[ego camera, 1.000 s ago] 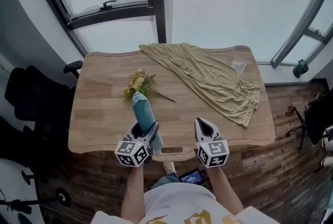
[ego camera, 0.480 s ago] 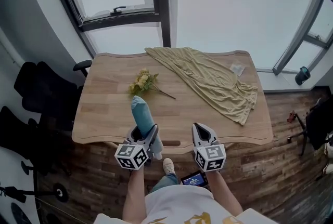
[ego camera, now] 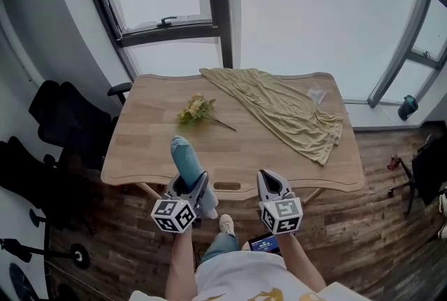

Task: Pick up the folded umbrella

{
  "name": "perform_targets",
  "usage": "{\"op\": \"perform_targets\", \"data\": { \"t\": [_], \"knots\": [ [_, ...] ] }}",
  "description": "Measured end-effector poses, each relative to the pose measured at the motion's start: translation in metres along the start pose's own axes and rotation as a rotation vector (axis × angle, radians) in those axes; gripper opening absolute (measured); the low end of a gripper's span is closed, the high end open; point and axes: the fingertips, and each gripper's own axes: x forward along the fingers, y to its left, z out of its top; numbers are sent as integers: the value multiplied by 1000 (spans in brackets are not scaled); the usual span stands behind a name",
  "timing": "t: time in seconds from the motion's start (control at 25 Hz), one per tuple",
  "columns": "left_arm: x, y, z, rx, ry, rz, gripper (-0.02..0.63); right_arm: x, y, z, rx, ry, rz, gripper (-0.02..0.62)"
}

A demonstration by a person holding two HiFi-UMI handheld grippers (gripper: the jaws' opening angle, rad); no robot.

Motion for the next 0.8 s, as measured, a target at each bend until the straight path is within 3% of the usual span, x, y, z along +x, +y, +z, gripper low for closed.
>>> {"op": "perform_targets", "data": {
  "t": [0.8],
  "knots": [
    [-15, -27, 6, 25, -34, -49, 279, -20, 9, 2, -27, 0, -6, 11]
  ]
}}
